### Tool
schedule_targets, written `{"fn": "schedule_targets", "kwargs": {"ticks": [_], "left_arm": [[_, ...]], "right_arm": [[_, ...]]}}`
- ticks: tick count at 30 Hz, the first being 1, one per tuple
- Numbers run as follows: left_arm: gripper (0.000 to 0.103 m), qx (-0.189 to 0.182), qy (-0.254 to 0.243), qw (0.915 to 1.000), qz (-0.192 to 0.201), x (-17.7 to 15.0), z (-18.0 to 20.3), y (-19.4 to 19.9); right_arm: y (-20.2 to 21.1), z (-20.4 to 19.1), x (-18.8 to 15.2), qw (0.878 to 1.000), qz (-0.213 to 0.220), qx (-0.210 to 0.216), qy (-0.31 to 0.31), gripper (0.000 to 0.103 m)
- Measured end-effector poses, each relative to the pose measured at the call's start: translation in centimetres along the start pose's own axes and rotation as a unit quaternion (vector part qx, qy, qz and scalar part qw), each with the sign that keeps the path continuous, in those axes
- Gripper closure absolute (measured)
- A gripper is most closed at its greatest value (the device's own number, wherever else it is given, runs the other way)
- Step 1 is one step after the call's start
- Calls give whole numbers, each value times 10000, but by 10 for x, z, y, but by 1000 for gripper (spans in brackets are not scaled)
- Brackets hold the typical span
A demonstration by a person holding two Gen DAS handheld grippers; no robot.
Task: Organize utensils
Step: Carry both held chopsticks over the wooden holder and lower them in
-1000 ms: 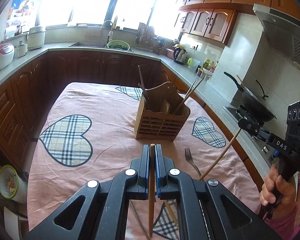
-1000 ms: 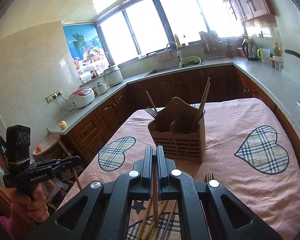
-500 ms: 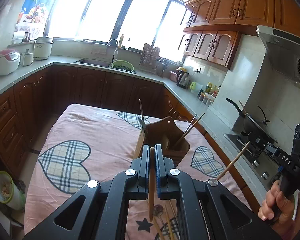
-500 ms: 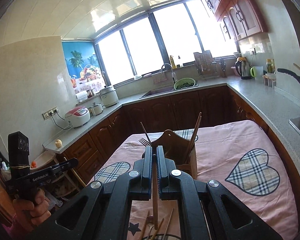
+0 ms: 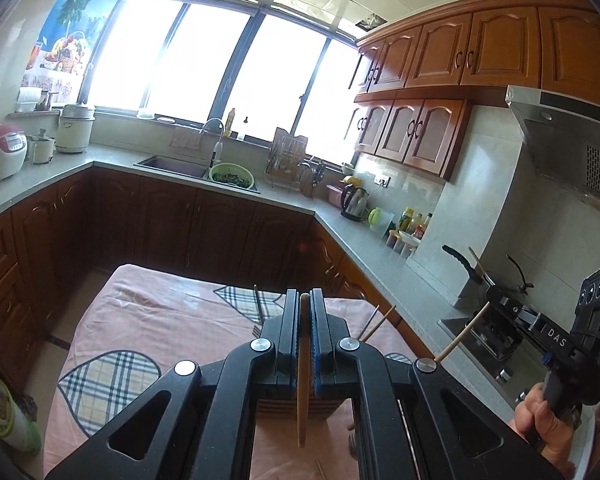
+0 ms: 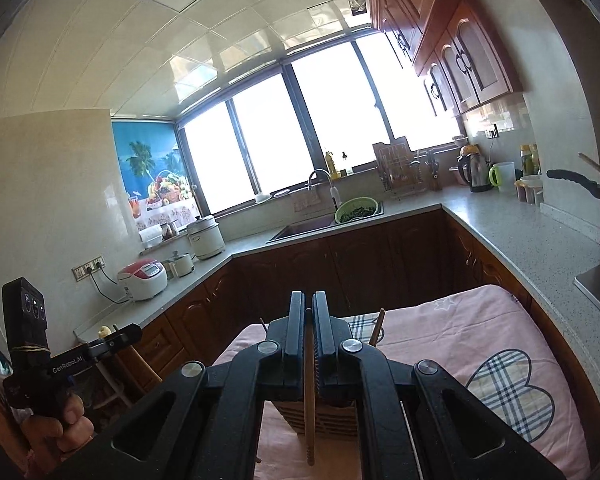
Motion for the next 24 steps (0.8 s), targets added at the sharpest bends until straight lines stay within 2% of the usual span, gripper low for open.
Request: {"fn": "schedule_targets", "kwargs": {"ticks": [6, 12, 19, 24], "left_arm": [[100, -15, 162, 9996, 249, 14, -2, -31], [100, 72, 365, 9989, 293, 14, -10, -82], [100, 244, 536, 9983, 2, -16, -12, -150], [100, 338, 417, 9983, -235, -35, -8, -188]], "right_arm": [[-13, 14, 20, 9993, 352, -118, 9, 99], [-37, 34, 24, 9989, 422, -207, -63, 99], [-64, 61, -4, 9990, 278, -230, -279, 99], [-82, 74, -32, 9988, 39, -230, -436, 99]]}}
Point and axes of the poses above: each gripper's, at about its wrist camera, not at the fingertips, and y roughly against the way its jaws point, z to its right, x to its top, the point moved 5 cm from there along -y, roughly the way its jaws point, and after that the axes turned 13 degrees about x, right-handed, at the moved point
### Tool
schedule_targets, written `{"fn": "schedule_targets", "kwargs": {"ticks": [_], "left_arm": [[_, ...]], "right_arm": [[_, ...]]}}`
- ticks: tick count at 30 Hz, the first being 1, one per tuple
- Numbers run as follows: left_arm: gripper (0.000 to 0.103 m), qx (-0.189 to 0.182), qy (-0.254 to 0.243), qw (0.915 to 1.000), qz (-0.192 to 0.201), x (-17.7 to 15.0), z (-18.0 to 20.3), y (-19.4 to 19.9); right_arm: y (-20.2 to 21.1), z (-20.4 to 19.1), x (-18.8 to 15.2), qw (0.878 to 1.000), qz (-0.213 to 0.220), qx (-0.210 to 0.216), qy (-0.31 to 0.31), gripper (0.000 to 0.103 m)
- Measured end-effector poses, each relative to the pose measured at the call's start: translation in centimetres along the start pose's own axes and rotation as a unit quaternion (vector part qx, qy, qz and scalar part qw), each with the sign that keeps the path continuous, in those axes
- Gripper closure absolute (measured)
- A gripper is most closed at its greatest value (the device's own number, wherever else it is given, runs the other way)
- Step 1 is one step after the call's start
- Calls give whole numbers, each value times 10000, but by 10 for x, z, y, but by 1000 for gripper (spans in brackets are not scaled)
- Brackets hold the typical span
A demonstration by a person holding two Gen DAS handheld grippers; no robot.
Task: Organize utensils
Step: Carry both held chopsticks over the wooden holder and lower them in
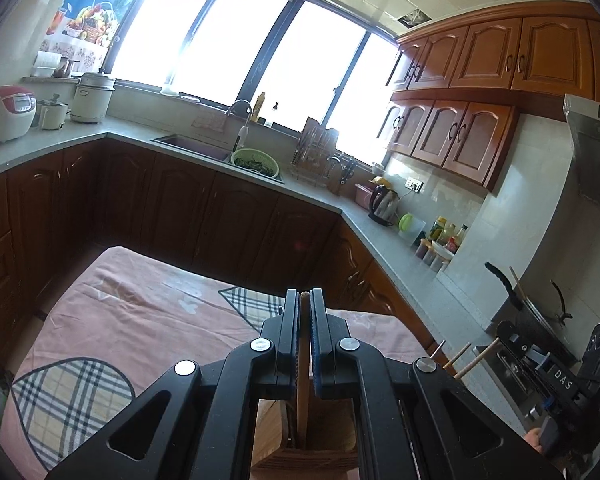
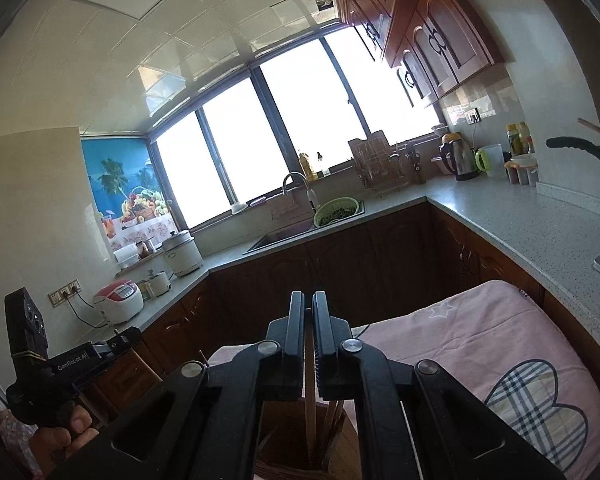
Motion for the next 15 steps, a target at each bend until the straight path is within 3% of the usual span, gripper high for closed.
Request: {"fn": "schedule_targets", "kwargs": {"ticks": [3, 7, 15], "left_arm": [[100, 65, -89, 9998, -154, -10, 4, -19], [100, 80, -162, 9998, -62, -6, 10, -22], [99, 27, -244, 9995, -178, -2, 12, -27]], "right_arm": [[-10, 9, -13, 9998, -152, -32, -102, 99], [-17, 19, -24, 9993, -303, -86, -213, 99], [-15, 25, -20, 9989, -316, -145, -301, 99]]}}
Point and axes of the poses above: each gripper's, at about its wrist camera, not at the fingertips, and y roughly against the way its jaws point, z to its right, x to its top, the point moved 5 cm from there along -y, roughly the way its jaws point, and after that the axes turned 13 degrees about x, right-handed, at the moved point
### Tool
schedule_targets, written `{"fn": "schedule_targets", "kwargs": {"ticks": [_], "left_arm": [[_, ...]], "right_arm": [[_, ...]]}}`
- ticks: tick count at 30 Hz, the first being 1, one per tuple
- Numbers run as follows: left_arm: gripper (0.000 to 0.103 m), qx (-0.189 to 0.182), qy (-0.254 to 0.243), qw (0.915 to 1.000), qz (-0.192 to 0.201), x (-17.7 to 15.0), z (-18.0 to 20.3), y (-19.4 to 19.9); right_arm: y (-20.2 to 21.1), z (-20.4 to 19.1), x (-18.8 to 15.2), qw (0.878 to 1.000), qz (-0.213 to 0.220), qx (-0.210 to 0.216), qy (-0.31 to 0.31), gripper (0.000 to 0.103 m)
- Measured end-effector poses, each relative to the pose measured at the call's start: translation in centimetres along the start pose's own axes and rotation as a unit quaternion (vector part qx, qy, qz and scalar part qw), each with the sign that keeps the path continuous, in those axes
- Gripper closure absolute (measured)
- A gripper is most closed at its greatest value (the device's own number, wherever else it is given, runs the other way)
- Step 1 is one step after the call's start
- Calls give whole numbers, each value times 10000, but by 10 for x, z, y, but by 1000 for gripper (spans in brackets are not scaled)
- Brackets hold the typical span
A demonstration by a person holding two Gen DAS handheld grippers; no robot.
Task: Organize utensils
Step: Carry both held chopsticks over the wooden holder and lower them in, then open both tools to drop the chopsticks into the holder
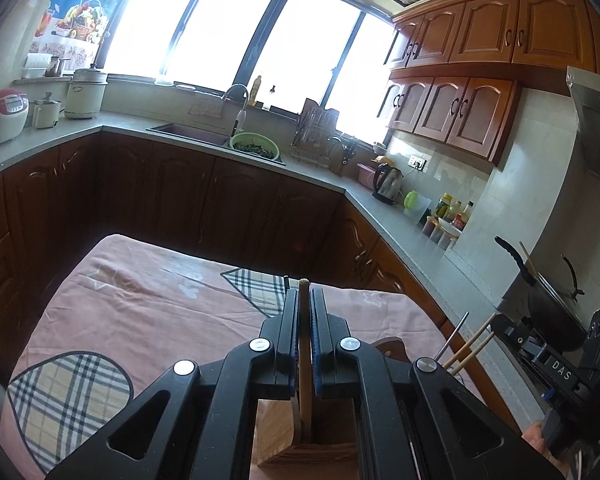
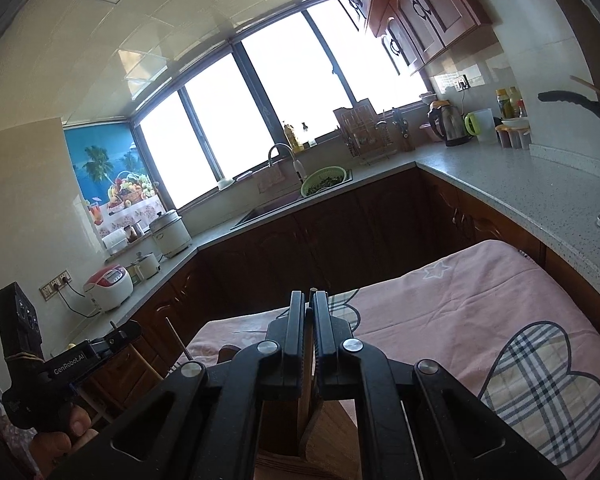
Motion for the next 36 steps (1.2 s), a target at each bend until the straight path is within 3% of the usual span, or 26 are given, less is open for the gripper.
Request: {"fn": "schedule_targets", "kwargs": {"ticks": [6, 19, 21, 22, 23, 25, 28, 30, 32, 36], "left_arm": [[99, -12, 128, 9996, -257, -2, -11, -5], [98, 52, 114, 9993, -343, -3, -12, -3], [83, 58, 158, 9992, -349, -4, -12, -1], [79, 71, 188, 9993, -319, -3, -13, 2], [70, 94, 199, 9993, -286, -3, -13, 4], [62, 114, 173, 9995, -249, -4, -13, 9], [42, 145, 165, 9994, -251, -7, -13, 17], [33, 152, 177, 9994, -254, -10, -14, 24], [30, 165, 209, 9993, -259, -13, -17, 33], [23, 250, 184, 9988, -373, -25, -24, 54]], "right_arm": [[-2, 7, 1, 9999, -72, -40, -125, 98], [-3, 10, -2, 9996, -110, 1, -264, 94], [-3, 10, -2, 9995, -129, -25, -274, 92], [-3, 11, -2, 9995, -129, -31, -292, 83], [-3, 10, -1, 9994, -112, -6, -315, 66], [1, 9, -1, 9995, -45, 16, -326, 43], [5, 6, -1, 9993, -26, 79, -356, 40], [9, 3, -2, 9991, -3, 138, -392, 26], [15, -1, -3, 9993, 12, 160, -351, 15], [30, -12, -10, 9993, -17, 237, -299, 14]]}}
Point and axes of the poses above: each gripper's, at about its wrist camera, not at the fingertips, and y roughly against the way its jaws point, z to its right, x to its top, the point moved 5 cm from there along -y, roughly the way its jaws point, and after that the axes turned 13 degrees about x, right-handed, at the moved point
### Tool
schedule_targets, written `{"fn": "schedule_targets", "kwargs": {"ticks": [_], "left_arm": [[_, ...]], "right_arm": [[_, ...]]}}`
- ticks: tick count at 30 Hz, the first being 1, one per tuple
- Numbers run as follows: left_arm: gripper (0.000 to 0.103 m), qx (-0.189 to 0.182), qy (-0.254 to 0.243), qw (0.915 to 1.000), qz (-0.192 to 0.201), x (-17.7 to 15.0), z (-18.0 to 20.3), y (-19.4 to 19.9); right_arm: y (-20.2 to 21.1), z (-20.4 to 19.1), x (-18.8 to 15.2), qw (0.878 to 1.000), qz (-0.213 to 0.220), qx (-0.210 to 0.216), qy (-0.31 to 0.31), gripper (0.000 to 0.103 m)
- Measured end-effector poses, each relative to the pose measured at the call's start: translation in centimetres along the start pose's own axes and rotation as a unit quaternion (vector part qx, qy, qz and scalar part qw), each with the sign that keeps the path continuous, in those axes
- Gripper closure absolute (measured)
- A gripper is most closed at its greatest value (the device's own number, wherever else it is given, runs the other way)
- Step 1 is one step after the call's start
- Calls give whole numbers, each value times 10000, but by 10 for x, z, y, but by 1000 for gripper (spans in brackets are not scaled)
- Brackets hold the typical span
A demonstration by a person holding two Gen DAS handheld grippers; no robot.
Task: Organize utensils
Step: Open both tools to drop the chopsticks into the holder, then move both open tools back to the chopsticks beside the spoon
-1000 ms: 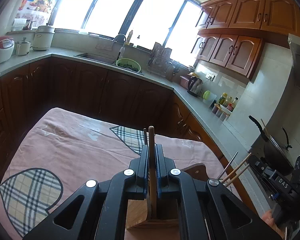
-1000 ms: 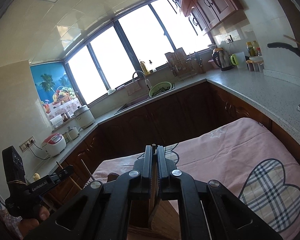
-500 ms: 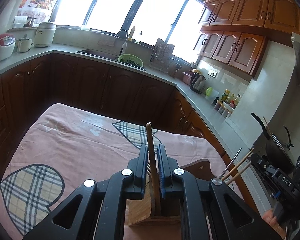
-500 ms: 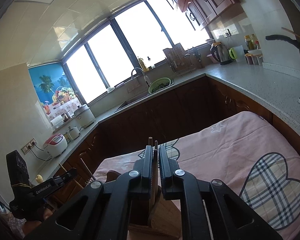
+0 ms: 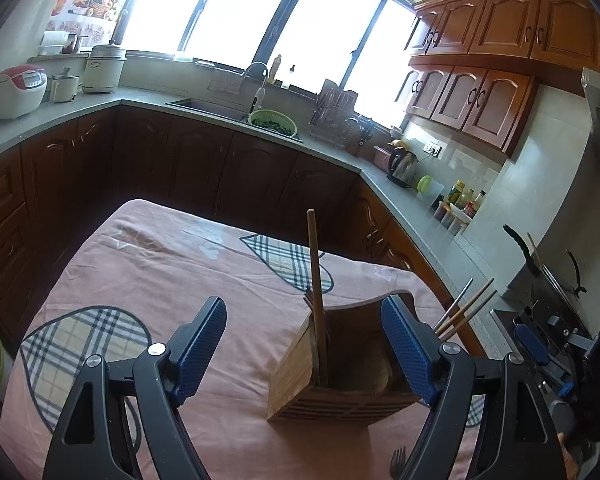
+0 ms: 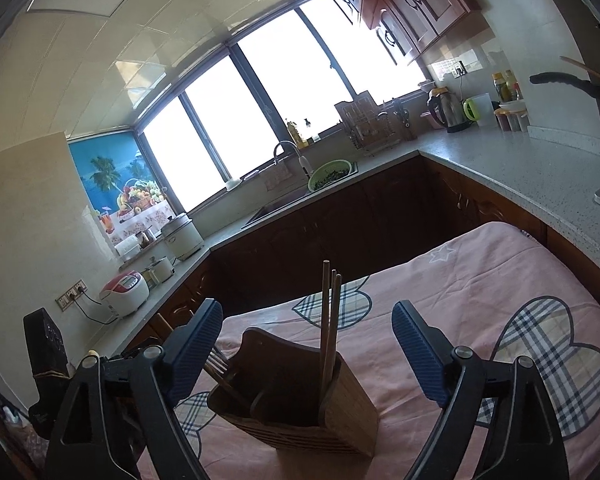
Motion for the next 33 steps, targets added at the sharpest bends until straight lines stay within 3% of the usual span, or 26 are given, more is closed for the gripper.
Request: {"fn": "schedule_targets", "kwargs": {"ticks": [7, 11, 18, 33], "left_arm": [[20, 97, 25, 9995, -300, -36, -19, 48], [20, 163, 139, 9986, -491, -59, -34, 77], [20, 322, 285, 9959, -796, -94, -57, 117], [20, 694, 70, 9895, -1268, -154, -70, 156]], "right_arm": [[28, -19, -22, 9999, -121, 91, 46, 11], [41, -29, -39, 9996, -255, 128, 6, 5], [67, -45, -81, 9985, -540, 129, 39, 4], [102, -45, -163, 9924, -1227, -82, -36, 4]]}}
Point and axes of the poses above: each gripper's, at about its wrist camera, not at the fingertips, and y roughly against the way its jaws point, z to its right, x to its top, the point moved 5 cm from there along -y, roughly the way its jaws point, and after that the axes turned 13 degrees about x, right-handed, at the moved point
